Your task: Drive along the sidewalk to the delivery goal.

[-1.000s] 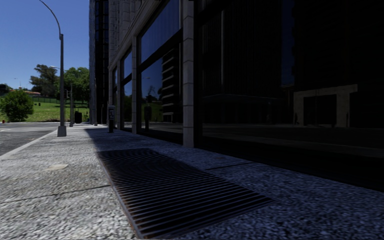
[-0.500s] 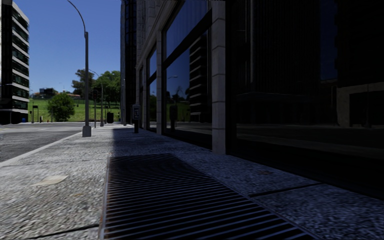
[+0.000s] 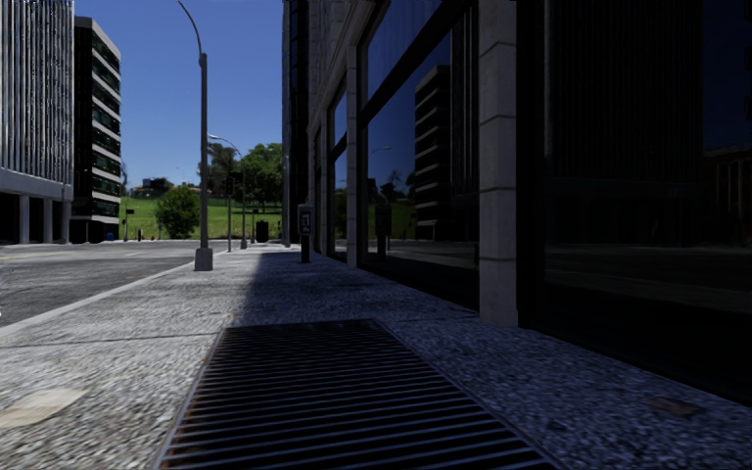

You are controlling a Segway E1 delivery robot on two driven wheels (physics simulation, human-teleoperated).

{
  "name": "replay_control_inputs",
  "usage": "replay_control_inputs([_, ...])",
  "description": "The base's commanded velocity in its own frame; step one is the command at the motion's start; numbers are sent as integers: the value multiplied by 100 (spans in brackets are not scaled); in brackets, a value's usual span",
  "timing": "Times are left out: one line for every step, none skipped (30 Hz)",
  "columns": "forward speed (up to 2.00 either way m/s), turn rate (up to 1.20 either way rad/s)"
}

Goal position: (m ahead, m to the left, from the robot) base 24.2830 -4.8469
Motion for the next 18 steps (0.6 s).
replay_control_inputs([200,41])
replay_control_inputs([200,48])
replay_control_inputs([200,50])
replay_control_inputs([200,51])
replay_control_inputs([200,51])
replay_control_inputs([200,51])
replay_control_inputs([200,51])
replay_control_inputs([200,51])
replay_control_inputs([200,51])
replay_control_inputs([200,51])
replay_control_inputs([200,51])
replay_control_inputs([200,51])
replay_control_inputs([200,51])
replay_control_inputs([200,51])
replay_control_inputs([200,51])
replay_control_inputs([200,51])
replay_control_inputs([200,51])
replay_control_inputs([200,44])
